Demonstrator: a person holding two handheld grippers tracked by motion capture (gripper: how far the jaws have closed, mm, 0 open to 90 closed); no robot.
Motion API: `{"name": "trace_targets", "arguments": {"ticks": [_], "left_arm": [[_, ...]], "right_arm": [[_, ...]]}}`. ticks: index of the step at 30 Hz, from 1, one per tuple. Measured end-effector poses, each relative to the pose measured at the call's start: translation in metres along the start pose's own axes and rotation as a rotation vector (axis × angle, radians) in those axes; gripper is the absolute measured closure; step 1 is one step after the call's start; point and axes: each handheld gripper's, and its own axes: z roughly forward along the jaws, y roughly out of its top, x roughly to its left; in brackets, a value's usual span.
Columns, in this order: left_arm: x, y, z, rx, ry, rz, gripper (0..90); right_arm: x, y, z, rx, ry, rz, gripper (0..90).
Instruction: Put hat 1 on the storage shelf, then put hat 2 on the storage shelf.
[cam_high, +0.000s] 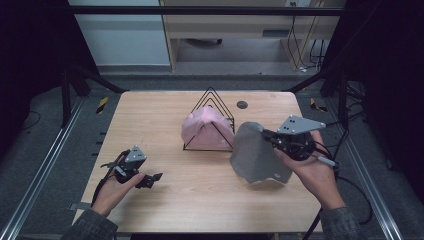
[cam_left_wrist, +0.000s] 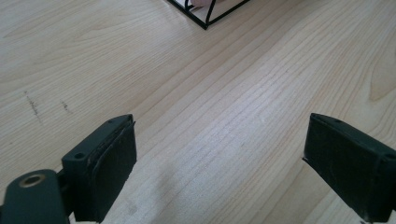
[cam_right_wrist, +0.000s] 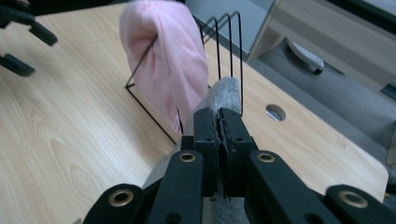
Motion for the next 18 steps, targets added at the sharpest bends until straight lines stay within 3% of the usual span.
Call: {"name": "trace_targets", "arguments": {"ticks": [3, 10, 14, 18], "left_arm": [[0.0, 0.0, -0.001, -0.003, -0.001, -0.001, 8.8], [-0.003, 0.011, -0.013, -0.074, 0.016, 0.001, 8.8], [-0.01, 0.035, -0.034, -0.158, 0.003, 0.022, 9.6], [-0.014, 0.063, -0.048, -0.193, -0.03, 0.063, 9.6]], "right_arm": [[0.0, 0.009, -0.002, -0.018, 0.007, -0.015, 86.8], [0.001, 0.032, -0.012, -0.058, 0.022, -0.04, 86.8], [0.002, 0.05, -0.019, -0.082, 0.025, -0.065, 86.8], [-0.001, 0.069, -0.024, -0.111, 0.032, -0.072, 86.8]]}}
